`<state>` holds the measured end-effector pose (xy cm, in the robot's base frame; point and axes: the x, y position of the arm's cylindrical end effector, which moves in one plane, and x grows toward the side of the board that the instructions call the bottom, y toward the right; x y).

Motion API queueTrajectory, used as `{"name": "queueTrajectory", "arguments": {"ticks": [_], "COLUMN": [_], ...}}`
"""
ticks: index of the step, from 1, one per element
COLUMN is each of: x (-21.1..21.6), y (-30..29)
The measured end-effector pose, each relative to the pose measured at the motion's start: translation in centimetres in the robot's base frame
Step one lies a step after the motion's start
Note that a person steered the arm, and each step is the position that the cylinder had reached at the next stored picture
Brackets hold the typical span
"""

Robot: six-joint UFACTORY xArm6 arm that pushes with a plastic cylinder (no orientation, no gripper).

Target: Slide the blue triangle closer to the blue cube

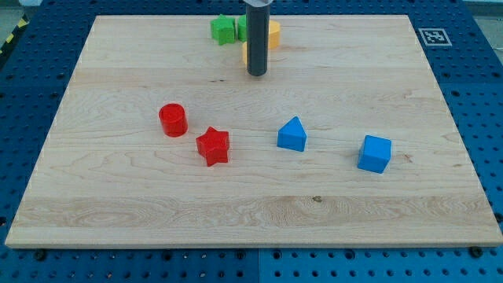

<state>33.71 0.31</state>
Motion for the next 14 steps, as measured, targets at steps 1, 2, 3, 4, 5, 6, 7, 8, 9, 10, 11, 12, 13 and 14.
{"name": "queueTrajectory", "arguments": {"ticks": [1,2,3,4,5,6,7,8,9,10,11,12,13,14], "x": [-1.1,-2.6,-0.3,6.7,8.2,8.2,8.2,8.6,8.9,8.9,8.9,9.0,9.0,9.0], "y": [0.0,0.0,0.0,1.0,1.4,1.4,1.4,1.4,1.4,1.4,1.4,1.4,1.4,-0.9]}}
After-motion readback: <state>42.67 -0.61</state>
